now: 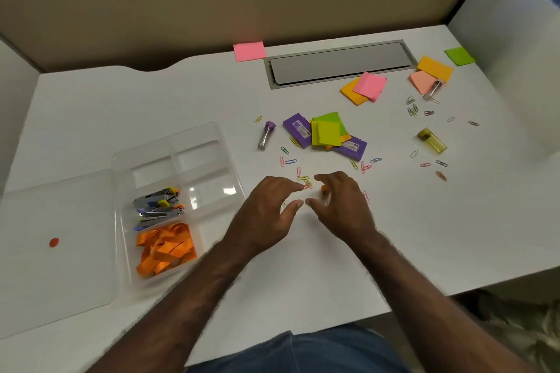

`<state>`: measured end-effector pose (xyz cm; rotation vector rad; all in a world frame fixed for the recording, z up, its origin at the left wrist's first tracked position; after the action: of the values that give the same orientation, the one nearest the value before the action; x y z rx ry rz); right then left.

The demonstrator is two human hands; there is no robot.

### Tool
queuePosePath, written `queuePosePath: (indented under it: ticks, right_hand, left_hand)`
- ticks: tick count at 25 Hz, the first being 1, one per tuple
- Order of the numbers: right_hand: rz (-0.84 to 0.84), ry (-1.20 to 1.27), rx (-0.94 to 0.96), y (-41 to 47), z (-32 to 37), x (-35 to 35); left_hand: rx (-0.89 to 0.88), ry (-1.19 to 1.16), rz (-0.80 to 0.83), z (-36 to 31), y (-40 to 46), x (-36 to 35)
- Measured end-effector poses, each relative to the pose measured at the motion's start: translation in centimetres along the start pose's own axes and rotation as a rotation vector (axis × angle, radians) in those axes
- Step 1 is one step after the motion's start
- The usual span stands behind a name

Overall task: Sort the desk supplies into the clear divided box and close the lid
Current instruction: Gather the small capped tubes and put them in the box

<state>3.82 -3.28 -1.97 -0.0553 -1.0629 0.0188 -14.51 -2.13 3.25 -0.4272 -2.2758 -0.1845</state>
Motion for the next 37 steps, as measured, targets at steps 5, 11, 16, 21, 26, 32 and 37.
queuePosePath:
  ticks: [5,11,16,21,26,32,37]
  right_hand:
    - [0.097,-0.002,0.079,0.3,-2.5,-0.6]
    - [0.108,0.169,0.111,0.7,-5.2,-0.5]
    - [-0.005,0.429,0.182,1.1,-5.2,1.1]
    - [0.018,0.619,0.241,2.5,-2.8,1.1]
    - [0.368,0.735,0.304,6.9,-1.2,1.1]
    - [0.101,0.457,0.268,14.6,-0.5,0.5]
    - [0.141,0.149,0.407,18.4,2.8,-3.0]
  left_hand:
    - [0.015,0.042,0.036,-1.9,0.4,-3.8]
    - [0.436,-0.149,0.056,-2.8,1.7,-7.9]
    - [0.847,-0.490,0.096,-3.0,2.1,-9.9]
    - [0.993,-0.900,0.131,-2.0,2.1,-10.0]
    - [1.099,-1.156,-0.040,0.2,1.7,-7.9]
    - [1.112,-1.243,-0.146,1.5,0.8,-6.3]
    - [1.022,-1.332,-0.142,1.5,-0.1,-5.1]
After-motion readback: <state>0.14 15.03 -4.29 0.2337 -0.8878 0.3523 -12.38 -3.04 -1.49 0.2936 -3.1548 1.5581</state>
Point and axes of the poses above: each hand's wrist, its own y-axis towards the middle knuckle, its own x-axis out of the back of the hand, z = x × y, the point moved 4 cm from there along y, towards the middle knuckle, and after that the axes turned 14 degrees about x, right-handed, at the moved point
